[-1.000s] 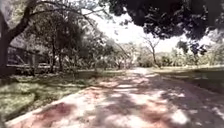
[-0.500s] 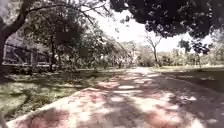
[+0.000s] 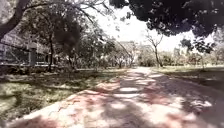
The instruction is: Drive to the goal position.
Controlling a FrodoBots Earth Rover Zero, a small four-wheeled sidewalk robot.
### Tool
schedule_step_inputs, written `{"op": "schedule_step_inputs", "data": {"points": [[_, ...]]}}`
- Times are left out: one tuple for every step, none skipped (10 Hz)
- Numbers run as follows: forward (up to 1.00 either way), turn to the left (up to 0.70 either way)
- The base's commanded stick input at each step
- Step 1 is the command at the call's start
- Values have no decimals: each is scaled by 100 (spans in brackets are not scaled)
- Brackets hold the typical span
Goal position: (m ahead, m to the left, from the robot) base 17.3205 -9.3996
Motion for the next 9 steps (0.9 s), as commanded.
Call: {"op": "schedule_step_inputs", "data": {"points": [[70, 0], [70, -24], [70, -35], [70, -35], [70, -35], [70, -35], [70, -35], [70, -35], [70, -35]]}}
